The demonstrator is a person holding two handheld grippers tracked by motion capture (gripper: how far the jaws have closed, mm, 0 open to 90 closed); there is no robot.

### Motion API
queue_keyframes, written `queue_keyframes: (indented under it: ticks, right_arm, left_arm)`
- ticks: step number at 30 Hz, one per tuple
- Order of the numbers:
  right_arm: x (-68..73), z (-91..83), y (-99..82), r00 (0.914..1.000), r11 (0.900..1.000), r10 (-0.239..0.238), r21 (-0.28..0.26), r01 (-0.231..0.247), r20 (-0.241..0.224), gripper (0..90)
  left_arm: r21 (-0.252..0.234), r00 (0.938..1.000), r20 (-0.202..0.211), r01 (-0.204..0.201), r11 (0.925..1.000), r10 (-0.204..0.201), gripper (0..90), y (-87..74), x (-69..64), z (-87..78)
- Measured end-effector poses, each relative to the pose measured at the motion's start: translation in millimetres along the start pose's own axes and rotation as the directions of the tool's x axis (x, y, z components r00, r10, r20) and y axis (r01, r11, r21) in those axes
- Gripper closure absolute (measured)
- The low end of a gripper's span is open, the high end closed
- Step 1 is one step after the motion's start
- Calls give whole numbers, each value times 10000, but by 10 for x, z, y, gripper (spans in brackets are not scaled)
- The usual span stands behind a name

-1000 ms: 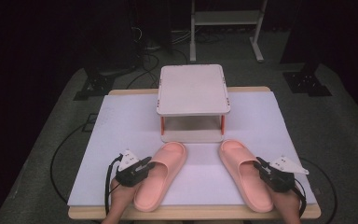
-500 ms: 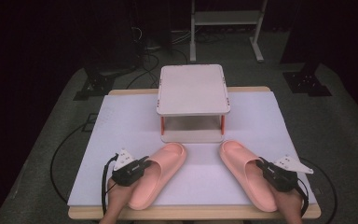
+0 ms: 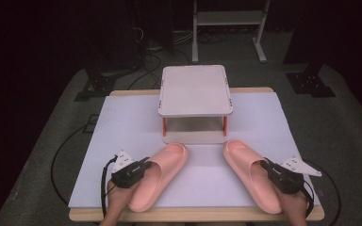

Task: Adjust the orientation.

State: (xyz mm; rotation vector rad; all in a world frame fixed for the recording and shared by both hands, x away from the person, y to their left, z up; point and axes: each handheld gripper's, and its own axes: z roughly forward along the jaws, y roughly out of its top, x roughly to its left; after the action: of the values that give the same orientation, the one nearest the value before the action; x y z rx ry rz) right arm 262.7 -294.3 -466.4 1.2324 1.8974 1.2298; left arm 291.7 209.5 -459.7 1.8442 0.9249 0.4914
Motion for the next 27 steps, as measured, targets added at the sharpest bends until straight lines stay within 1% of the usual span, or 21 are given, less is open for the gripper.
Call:
queue_keyframes:
  ticks: [17,27]
  right_arm:
    - [42,-18,20,9999,10000,-67,-2,67,-126,831]
    - [87,-33,44,9992,9996,-271,53,273,-292,834]
  left_arm:
    - [-134,9999,143,78,9999,-76,794,18,-4,-24]
    - [-175,9998,181,11,9998,-7,795,34,-27,-23]
